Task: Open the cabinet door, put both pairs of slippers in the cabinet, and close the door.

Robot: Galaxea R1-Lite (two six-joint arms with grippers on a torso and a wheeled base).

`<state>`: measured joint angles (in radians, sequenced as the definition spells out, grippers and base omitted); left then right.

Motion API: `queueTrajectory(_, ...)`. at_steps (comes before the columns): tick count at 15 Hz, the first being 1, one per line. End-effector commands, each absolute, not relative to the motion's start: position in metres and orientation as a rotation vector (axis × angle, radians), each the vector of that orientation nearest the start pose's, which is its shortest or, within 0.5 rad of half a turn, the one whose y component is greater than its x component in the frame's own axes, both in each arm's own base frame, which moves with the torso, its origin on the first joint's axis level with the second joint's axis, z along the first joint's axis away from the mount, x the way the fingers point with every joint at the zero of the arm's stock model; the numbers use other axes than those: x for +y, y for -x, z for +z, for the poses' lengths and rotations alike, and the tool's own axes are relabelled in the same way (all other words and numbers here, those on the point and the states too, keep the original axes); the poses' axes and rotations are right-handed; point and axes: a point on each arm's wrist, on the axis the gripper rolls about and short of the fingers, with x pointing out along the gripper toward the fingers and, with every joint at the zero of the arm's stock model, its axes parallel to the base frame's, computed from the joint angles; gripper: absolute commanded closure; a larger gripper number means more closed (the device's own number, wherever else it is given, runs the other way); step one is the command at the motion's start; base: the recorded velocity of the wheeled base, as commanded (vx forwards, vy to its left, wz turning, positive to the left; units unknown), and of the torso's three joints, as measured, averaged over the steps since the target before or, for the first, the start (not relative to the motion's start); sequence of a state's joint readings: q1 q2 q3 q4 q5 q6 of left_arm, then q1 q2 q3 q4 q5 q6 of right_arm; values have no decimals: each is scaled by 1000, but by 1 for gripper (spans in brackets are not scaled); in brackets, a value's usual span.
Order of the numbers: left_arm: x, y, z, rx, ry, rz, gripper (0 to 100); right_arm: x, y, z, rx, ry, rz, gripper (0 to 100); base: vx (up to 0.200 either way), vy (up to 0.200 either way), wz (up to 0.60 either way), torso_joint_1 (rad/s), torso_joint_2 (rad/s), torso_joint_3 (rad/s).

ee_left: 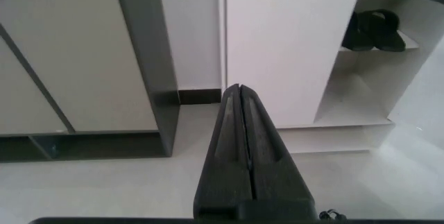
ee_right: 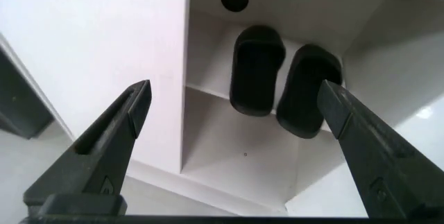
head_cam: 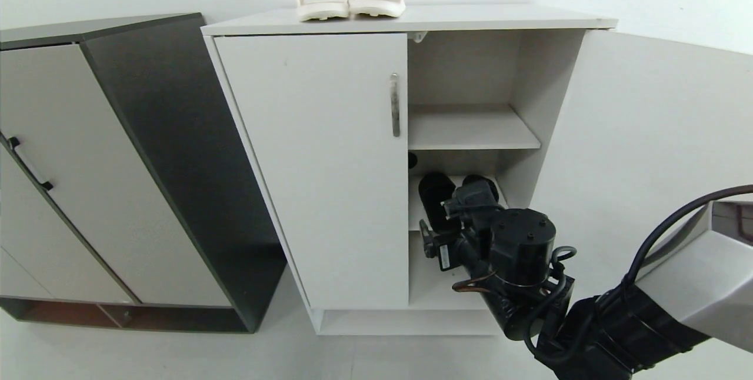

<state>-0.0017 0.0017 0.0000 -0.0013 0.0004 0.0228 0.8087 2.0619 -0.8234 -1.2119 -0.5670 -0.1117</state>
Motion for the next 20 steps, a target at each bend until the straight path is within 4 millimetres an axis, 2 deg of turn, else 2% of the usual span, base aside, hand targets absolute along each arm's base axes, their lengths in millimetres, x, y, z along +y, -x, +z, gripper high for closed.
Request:
queueTrajectory(1, 0, 23, 76, 2, -23, -2, 100, 260, -265, 121, 6, 127, 242, 0, 0, 200, 0, 2, 7, 7)
queueTrajectory(9, 0, 23, 76, 2, -18, 0, 100, 260, -266, 122, 2, 124, 240, 0, 0, 200, 0, 1, 2, 4)
queueTrajectory(20, 0, 23, 76, 2, -6, 0, 100, 259, -265, 124, -7, 132, 246, 0, 0, 0, 0, 0, 0, 0)
